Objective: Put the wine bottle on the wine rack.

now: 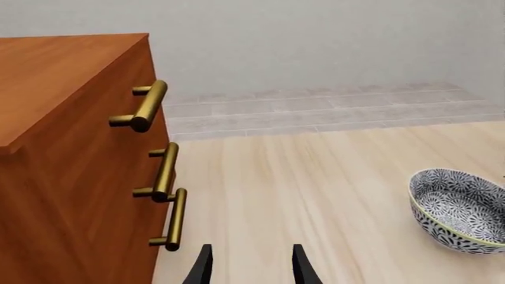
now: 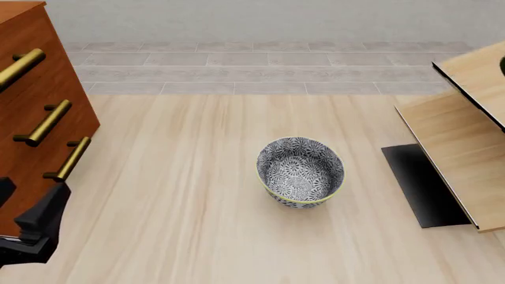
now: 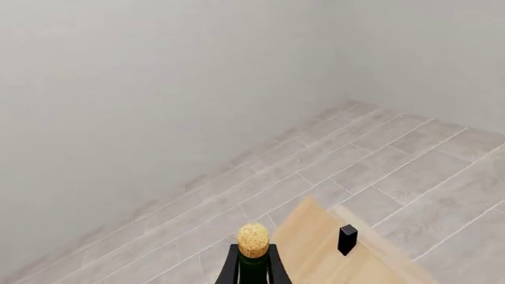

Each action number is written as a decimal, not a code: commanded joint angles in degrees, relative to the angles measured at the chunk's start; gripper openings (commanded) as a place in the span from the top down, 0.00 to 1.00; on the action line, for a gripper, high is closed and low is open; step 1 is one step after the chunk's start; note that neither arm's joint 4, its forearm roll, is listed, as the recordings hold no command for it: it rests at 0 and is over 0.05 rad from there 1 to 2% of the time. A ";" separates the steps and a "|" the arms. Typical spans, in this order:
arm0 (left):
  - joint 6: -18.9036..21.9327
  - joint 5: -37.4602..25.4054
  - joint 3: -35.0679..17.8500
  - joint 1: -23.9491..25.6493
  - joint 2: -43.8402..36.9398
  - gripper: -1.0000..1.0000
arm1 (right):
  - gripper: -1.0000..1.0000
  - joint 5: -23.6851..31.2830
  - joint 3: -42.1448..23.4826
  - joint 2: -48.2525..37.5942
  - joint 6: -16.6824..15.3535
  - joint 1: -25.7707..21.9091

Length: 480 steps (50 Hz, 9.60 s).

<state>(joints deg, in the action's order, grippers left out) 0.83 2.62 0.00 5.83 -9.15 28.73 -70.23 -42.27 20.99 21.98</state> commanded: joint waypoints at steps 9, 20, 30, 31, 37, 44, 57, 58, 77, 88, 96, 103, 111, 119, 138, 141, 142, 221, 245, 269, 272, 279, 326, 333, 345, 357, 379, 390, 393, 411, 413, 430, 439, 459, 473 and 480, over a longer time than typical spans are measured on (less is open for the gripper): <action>-0.16 3.26 0.00 0.50 -3.34 0.00 | 1.00 -0.86 2.09 0.20 1.83 3.30; -0.01 4.20 0.00 0.76 -4.20 0.00 | 1.00 -0.97 2.52 -0.12 2.49 3.46; 0.12 3.86 0.00 0.82 -4.07 0.00 | 1.00 -1.56 3.99 -0.44 3.08 4.01; 0.07 3.85 0.00 0.73 -4.07 0.00 | 1.00 -1.76 4.14 -0.58 3.32 4.22; 0.10 3.42 0.00 0.87 -3.89 0.00 | 1.00 -3.21 5.71 -1.44 3.70 5.45; 0.23 3.22 0.00 0.57 -3.65 0.00 | 1.00 -4.79 7.43 -1.44 5.01 6.17; 0.52 2.60 0.00 0.60 -3.06 0.00 | 1.00 -6.97 8.68 -3.63 5.32 7.50; 0.52 2.58 0.00 0.60 -3.05 0.00 | 1.00 -6.98 8.68 -3.63 5.32 7.50; 0.81 2.46 0.00 0.38 -3.12 0.00 | 1.00 -8.49 7.96 -6.97 5.31 7.73; 0.72 3.80 0.00 0.39 -4.48 0.00 | 1.00 -9.73 8.61 -8.82 6.42 8.86; 0.71 3.34 0.00 0.58 -3.99 0.00 | 1.00 -10.71 9.05 -10.33 6.78 9.68; 0.75 3.44 0.00 0.53 -4.07 0.00 | 1.00 -12.37 10.46 -11.64 6.99 10.49; 0.80 3.50 0.00 0.46 -4.27 0.00 | 1.00 -14.09 11.91 -13.02 7.23 11.39; 0.92 3.52 0.00 0.47 -4.43 0.00 | 1.00 -15.41 12.96 -13.87 8.00 11.77; 1.22 3.77 0.00 0.57 -5.05 0.00 | 1.00 -17.56 12.57 -17.94 7.93 12.99; 1.30 3.30 0.00 0.56 -4.64 0.00 | 1.00 -17.73 11.80 -19.03 7.92 13.56; 1.18 3.20 0.00 0.51 -4.55 0.00 | 1.00 -17.80 11.50 -19.49 7.80 13.88; 1.67 2.35 0.00 -0.09 -4.11 0.00 | 1.00 -21.63 7.73 -31.48 6.73 18.82; 1.69 1.61 0.00 -0.29 -3.72 0.00 | 1.00 -23.95 10.51 -31.82 7.39 18.83; 1.72 3.24 0.00 -0.14 -5.27 0.00 | 1.00 -24.21 10.20 -32.23 7.32 18.25; 1.70 3.45 0.00 -0.12 -5.49 0.00 | 1.00 -24.39 10.04 -32.48 7.57 18.62; 1.76 3.28 0.00 -0.16 -5.28 0.00 | 1.00 -23.86 9.35 -32.40 7.32 18.81; 1.71 3.91 0.00 0.07 -6.34 0.00 | 0.00 -21.97 6.30 -30.85 7.33 21.04; 1.67 4.60 0.00 0.27 -6.99 0.00 | 0.00 -20.63 5.15 -29.84 7.27 21.49; 1.45 3.65 0.00 0.37 -6.00 0.00 | 0.00 -18.61 3.42 -28.60 6.92 21.68; 1.42 3.79 0.00 0.51 -6.09 0.00 | 0.00 -16.34 1.01 -27.44 6.26 21.62; 1.45 6.49 0.00 0.79 -8.15 0.00 | 0.00 -11.33 -3.10 -22.93 4.93 18.24; 1.51 8.74 0.00 0.59 -9.89 0.00 | 0.00 -9.96 -3.23 -20.55 3.99 15.89; 1.65 9.72 0.00 0.49 -10.78 0.00 | 0.00 -9.66 -3.02 -19.47 3.78 14.68; 1.97 11.12 0.00 -0.17 -11.77 0.00 | 0.00 -7.32 -1.22 -13.61 -0.50 8.00; 1.93 10.77 0.00 -0.29 -11.39 0.00 | 0.00 -6.54 -1.09 -12.78 -2.02 6.89; 2.57 11.25 0.00 -0.70 -11.21 0.00 | 0.00 -4.72 1.49 -7.43 -4.33 2.58; 3.03 9.41 0.00 -1.06 -8.55 0.00 | 0.00 -5.17 6.09 -2.75 -4.93 -1.26; 3.01 10.13 -0.01 -1.65 -8.63 0.00 | 0.00 -6.69 14.84 3.56 -5.22 -4.47; 3.03 10.02 -0.01 -1.59 -8.50 0.00 | 0.00 -7.43 21.11 9.00 -4.95 -7.52; 3.02 11.04 -0.01 -1.43 -9.54 0.00 | 0.00 -7.23 23.90 11.39 -5.74 -8.69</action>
<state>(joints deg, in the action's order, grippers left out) 3.89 13.06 -0.01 4.31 -18.07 21.65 -50.33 -34.25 15.66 14.90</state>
